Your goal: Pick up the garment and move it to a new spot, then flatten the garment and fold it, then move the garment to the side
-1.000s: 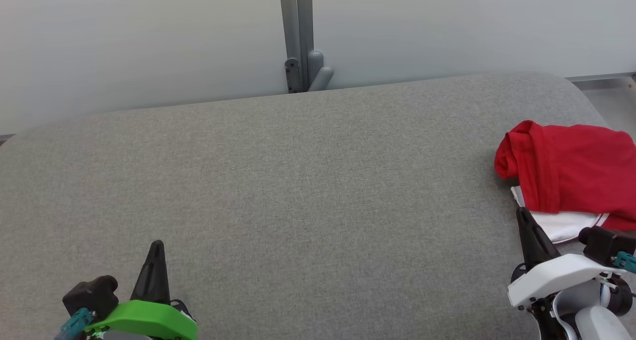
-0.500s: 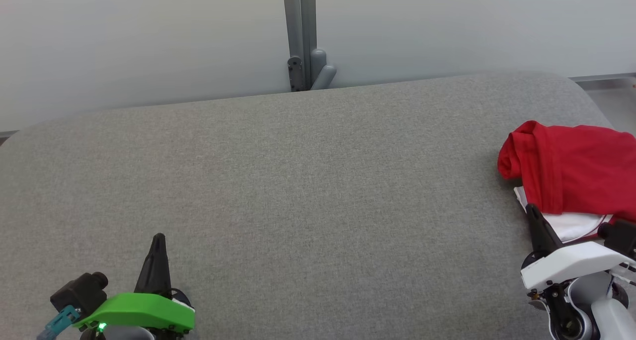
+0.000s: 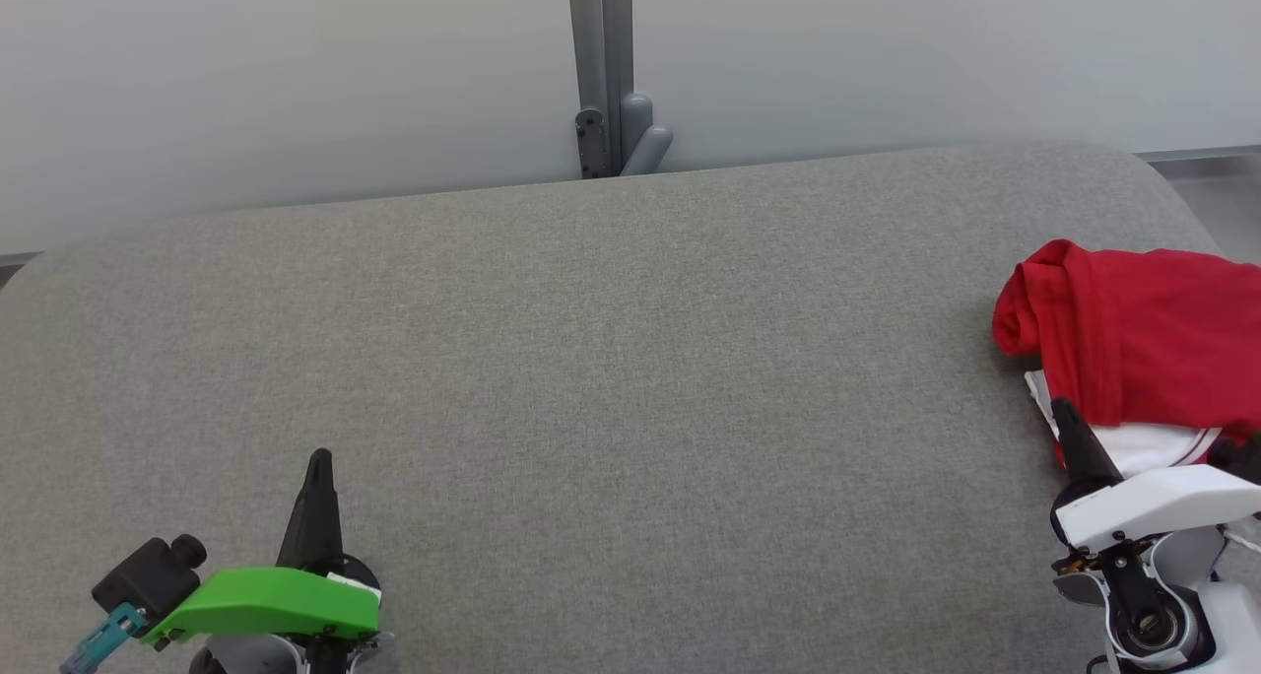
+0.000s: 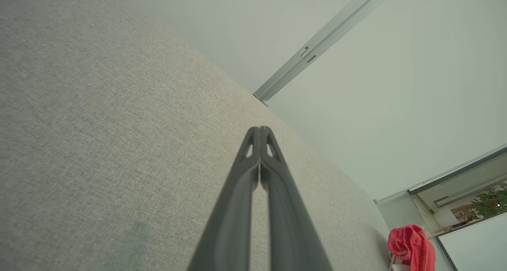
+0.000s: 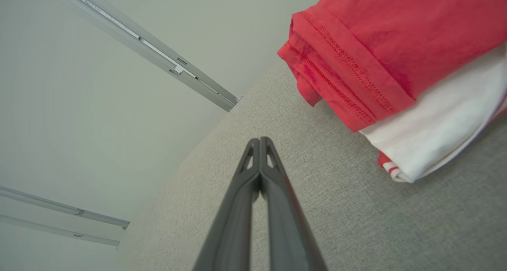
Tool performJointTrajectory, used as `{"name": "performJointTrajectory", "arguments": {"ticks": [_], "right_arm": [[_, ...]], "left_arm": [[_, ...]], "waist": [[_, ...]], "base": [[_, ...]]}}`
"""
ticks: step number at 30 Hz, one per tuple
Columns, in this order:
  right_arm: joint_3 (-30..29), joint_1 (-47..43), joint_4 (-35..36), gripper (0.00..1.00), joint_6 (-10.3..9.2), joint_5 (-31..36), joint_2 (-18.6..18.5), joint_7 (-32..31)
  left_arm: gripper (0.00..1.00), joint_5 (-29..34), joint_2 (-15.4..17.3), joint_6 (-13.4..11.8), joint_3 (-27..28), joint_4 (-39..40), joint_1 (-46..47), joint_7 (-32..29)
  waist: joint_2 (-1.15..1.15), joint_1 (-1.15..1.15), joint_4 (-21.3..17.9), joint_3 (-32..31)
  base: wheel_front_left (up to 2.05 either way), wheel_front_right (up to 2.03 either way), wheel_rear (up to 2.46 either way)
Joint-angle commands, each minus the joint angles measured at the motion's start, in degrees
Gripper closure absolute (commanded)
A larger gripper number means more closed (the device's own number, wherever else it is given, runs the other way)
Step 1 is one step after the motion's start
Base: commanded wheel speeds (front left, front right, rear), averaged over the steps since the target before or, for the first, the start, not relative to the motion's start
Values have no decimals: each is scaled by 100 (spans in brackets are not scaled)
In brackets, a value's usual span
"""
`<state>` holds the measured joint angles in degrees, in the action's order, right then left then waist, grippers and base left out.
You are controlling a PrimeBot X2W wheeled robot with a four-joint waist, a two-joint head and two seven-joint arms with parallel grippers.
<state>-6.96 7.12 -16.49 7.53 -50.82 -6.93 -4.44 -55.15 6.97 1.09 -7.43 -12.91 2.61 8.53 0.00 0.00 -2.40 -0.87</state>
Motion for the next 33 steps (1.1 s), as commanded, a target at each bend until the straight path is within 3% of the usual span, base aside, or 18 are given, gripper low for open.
{"name": "performJointTrajectory", "arguments": {"ticks": [1,33], "right_arm": [[-90,175,21,100,-2,-228,-13,-78],[-628,463,-274,100,-2,-1961,145,-782]], "left_arm": [[100,-241,3,62,37,45,179,-18],[100,-1976,-195,352,114,-100,383,-66]], "waist": [[0,0,7,3],[0,0,100,53]], "base": [[0,0,0],[0,0,0]]}}
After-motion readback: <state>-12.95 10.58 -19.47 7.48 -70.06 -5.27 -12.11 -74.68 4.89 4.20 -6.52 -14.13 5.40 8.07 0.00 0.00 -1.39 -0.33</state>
